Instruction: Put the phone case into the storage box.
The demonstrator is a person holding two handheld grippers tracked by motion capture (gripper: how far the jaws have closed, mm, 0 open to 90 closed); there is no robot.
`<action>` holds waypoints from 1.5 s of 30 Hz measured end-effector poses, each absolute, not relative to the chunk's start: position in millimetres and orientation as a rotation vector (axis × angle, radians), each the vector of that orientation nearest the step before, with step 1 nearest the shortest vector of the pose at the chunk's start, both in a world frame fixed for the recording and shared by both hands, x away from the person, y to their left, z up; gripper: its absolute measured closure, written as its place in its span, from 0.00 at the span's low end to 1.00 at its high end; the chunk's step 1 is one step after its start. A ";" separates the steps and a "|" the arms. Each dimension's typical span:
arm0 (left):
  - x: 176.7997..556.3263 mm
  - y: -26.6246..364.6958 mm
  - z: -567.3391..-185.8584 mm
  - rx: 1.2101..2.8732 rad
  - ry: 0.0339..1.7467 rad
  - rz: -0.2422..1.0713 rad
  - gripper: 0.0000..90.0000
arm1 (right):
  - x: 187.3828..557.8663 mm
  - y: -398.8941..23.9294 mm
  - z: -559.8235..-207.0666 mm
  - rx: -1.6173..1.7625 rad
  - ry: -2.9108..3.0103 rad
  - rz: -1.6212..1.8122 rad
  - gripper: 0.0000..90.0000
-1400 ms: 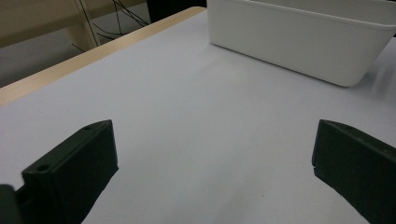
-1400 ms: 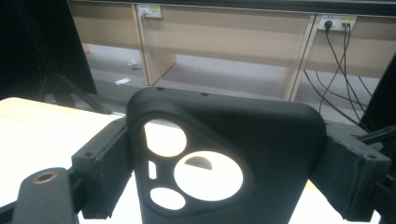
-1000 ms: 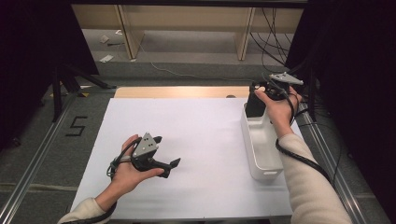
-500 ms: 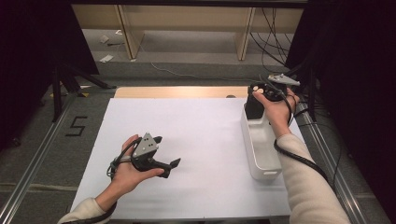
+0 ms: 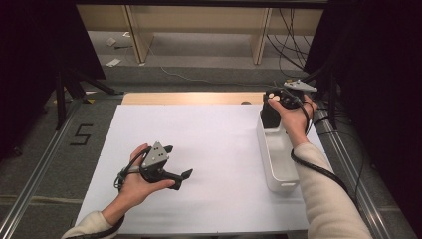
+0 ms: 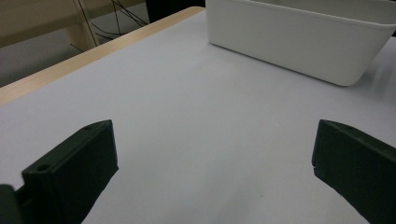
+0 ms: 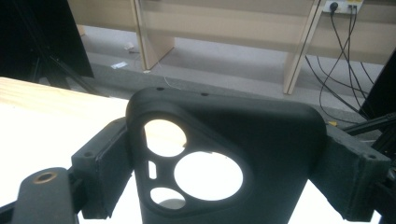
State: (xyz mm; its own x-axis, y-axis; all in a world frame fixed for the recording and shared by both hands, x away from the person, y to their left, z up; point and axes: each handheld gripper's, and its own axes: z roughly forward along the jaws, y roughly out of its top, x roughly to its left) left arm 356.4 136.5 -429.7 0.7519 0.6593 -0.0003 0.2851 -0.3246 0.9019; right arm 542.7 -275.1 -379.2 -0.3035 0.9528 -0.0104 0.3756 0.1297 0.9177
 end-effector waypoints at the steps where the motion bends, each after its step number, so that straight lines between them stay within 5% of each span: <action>1: 356.4 136.5 -429.7 1.916 0.722 0.454 0.00 | 543.0 -274.7 -380.4 1.285 1.774 1.150 0.17; 45: 356.6 135.4 -429.6 1.911 0.718 0.451 0.00 | 552.3 -272.9 -399.9 1.311 1.813 1.068 0.17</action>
